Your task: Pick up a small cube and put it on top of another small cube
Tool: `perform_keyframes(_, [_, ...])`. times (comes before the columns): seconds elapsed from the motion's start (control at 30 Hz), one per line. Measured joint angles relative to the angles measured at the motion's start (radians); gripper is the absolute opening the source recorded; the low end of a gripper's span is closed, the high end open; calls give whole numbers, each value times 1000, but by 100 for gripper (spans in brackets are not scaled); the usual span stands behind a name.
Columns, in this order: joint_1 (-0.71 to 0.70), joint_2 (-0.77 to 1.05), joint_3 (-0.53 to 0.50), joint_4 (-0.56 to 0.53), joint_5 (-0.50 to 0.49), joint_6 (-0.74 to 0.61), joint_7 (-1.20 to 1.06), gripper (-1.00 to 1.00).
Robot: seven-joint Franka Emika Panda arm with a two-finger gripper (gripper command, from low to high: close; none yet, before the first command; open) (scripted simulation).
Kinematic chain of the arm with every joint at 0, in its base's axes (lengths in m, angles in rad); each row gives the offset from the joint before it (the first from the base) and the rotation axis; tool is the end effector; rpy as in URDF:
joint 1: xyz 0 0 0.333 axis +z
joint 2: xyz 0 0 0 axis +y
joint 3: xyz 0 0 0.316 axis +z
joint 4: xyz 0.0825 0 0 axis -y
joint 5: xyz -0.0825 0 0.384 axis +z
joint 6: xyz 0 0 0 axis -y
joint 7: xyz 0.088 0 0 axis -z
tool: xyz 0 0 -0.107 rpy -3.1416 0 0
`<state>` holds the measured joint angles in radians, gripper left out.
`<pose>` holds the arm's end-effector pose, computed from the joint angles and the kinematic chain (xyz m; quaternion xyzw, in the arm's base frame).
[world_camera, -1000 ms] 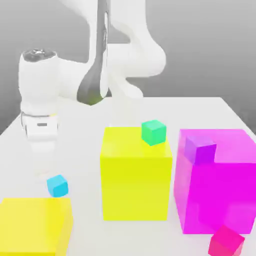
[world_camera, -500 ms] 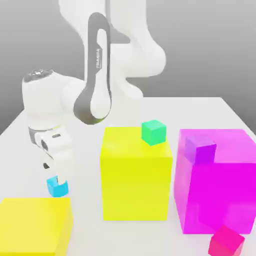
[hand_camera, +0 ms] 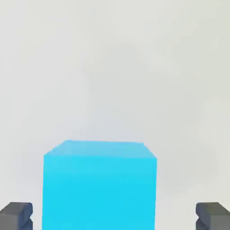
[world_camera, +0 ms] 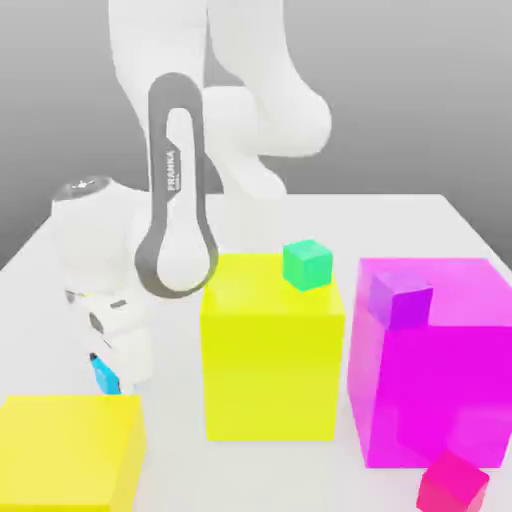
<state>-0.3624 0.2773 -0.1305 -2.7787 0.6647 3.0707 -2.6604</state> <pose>0.2861 -0.2159 0.1343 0.7281 0.6853 0.0090 0.0138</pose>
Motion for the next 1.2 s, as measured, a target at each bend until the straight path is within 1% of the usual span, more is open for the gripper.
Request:
perform_keyframes(0.1, [0,0,0,0,2,1,-2,-100])
perform_keyframes(0.13, [-20,1,21,0,7,8,5,-100])
perform_keyframes(0.2, [9,-1,-6,-4,19,-3,38,-100])
perform_keyframes(0.4, [150,-75,-176,-26,-146,-69,163,-100])
perform_keyframes(0.57, [232,-152,-299,-51,-323,-114,296,-100])
perform_keyframes(0.7, [259,-210,-369,-73,-480,-147,405,-100])
perform_keyframes(0.83, [245,-261,-400,-97,-622,-178,499,-100])
perform_keyframes(0.9, [209,-297,-375,-64,-760,-226,609,-100])
perform_keyframes(0.93, [221,-315,-354,-40,-817,-256,659,-100])
perform_keyframes(1.0, [246,-348,-313,13,-895,-317,736,-100])
perform_keyframes(1.1, [289,-380,-252,91,-946,-401,808,-100])
perform_keyframes(1.2, [350,-388,-182,165,-949,-468,846,-100])
